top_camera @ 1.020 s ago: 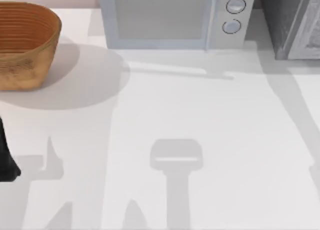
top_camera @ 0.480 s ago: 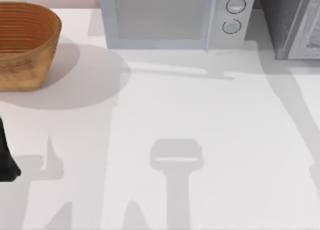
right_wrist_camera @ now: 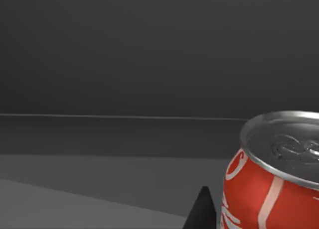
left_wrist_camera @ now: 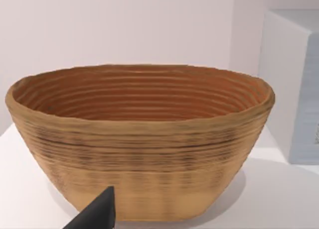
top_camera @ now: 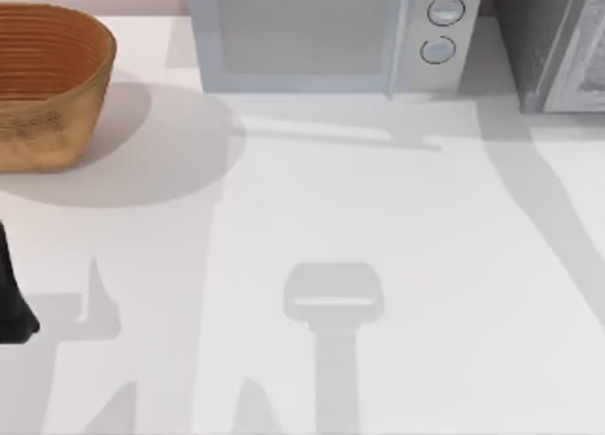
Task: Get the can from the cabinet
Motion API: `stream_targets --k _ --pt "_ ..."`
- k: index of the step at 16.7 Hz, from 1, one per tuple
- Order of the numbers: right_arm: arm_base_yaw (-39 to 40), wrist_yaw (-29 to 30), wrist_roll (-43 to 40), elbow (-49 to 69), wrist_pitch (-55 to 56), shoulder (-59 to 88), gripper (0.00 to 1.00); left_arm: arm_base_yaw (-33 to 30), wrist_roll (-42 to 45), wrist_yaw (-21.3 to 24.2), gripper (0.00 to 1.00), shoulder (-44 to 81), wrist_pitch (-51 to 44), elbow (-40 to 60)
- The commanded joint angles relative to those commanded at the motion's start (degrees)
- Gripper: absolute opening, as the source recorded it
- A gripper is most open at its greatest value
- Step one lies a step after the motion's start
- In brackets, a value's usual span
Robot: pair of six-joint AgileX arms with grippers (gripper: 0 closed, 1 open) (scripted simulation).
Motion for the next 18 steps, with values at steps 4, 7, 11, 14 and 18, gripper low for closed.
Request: stream_targets --k 4,7,11,14,18 --pt "7.16 7.35 0.08 1.78 -11.08 -9.79 0.0 0.0 0.0 0.0 1.0 0.0 0.0 0.0" --pt "10.49 11.11 0.11 2.62 -15.59 -14.14 0.0 0.0 0.0 0.0 1.0 0.0 0.0 0.0" --pt "10.48 11.32 0.16 2.6 -15.78 -14.35 0.0 0.0 0.0 0.0 1.0 0.0 0.0 0.0" --pt "10.16 10.83 0.05 1.19 -15.33 -15.15 0.0 0.0 0.0 0.0 1.0 0.0 0.0 0.0" --pt "8.26 8.33 -0.15 -6.87 -12.67 -19.73 0.0 0.0 0.0 0.0 1.0 0.0 0.0 0.0"
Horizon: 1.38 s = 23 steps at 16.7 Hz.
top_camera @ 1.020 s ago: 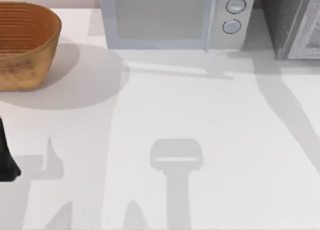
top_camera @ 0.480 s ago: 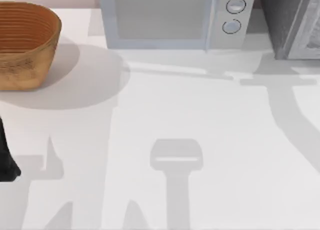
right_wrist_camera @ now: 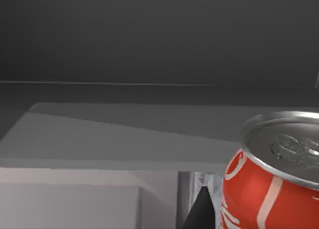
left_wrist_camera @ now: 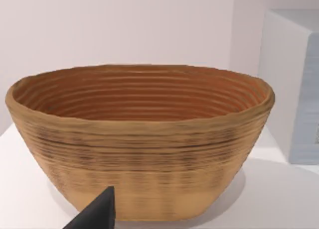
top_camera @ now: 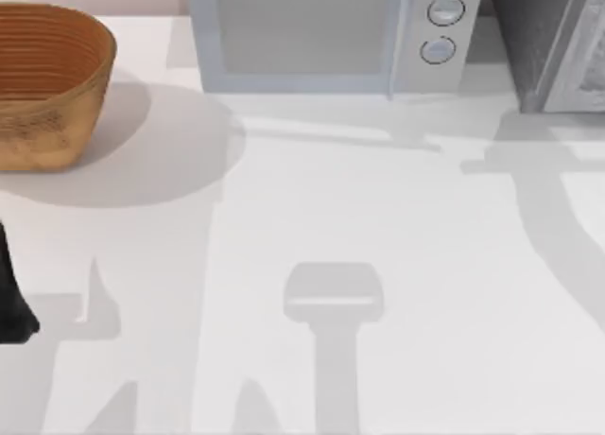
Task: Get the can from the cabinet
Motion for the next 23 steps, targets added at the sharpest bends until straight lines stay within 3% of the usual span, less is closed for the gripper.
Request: stream_targets --k 6,19,23 --pt "-5.81 -6.25 -0.1 -21.33 7.79 -13.05 0.0 0.0 0.0 0.0 1.0 0.0 0.0 0.0" --pt "-22.77 -23.4 -0.25 -81.46 30.61 -50.78 0.0 0.0 0.0 0.0 1.0 0.0 0.0 0.0" --pt "-26.13 -26.67 -0.29 -92.88 35.05 -58.11 0.0 0.0 0.0 0.0 1.0 0.0 0.0 0.0"
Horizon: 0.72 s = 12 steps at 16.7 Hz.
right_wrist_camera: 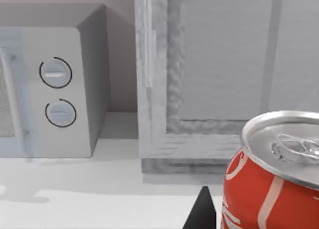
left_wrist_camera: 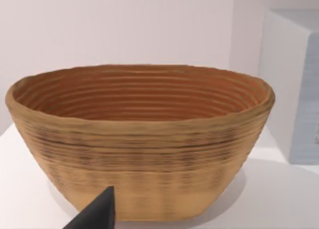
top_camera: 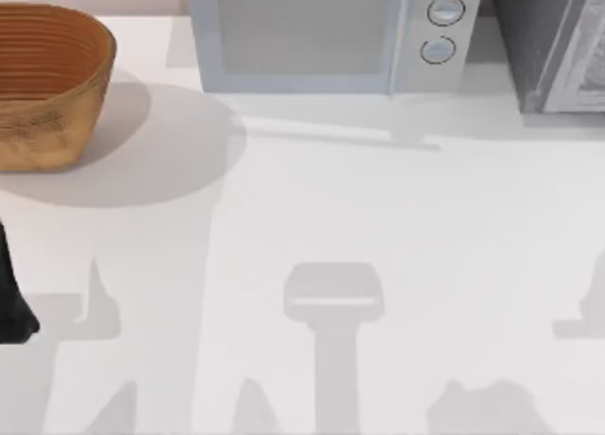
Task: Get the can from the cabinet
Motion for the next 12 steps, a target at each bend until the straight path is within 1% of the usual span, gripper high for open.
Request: stream_targets --k 2,8,10,12 --pt "-0.83 -0.57 -0.05 -2.04 0.99 -1.6 0.0 0.0 0.0 0.0 1.0 0.0 0.0 0.0" --pt "-0.74 -0.58 0.03 -2.31 0.96 -1.45 0.0 0.0 0.0 0.0 1.0 0.0 0.0 0.0" --pt "-1.26 -1.92 0.11 -1.78 2.69 0.29 0.0 0.0 0.0 0.0 1.0 0.0 0.0 0.0" --pt "-2.54 -4.99 0.27 -0.64 6.76 4.46 0.0 0.0 0.0 0.0 1.0 0.0 0.0 0.0"
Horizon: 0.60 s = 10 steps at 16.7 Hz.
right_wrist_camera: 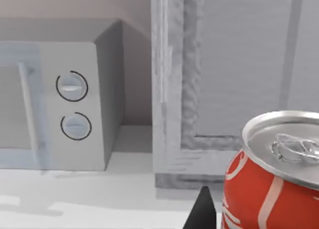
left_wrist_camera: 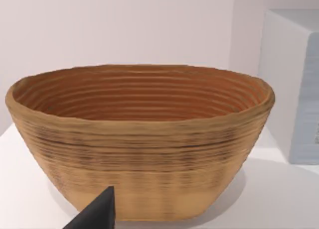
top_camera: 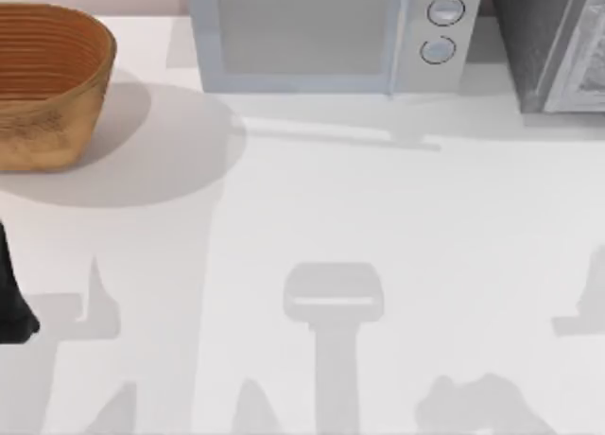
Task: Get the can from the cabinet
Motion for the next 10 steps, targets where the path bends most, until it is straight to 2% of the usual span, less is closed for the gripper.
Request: stream_targets --k 4,10 --pt "-4.55 -10.11 0.47 3.46 13.69 15.31 0.0 0.0 0.0 0.0 1.0 0.0 0.0 0.0" --pt "-14.46 -30.89 1.36 10.16 42.81 50.4 0.0 0.0 0.0 0.0 1.0 0.0 0.0 0.0"
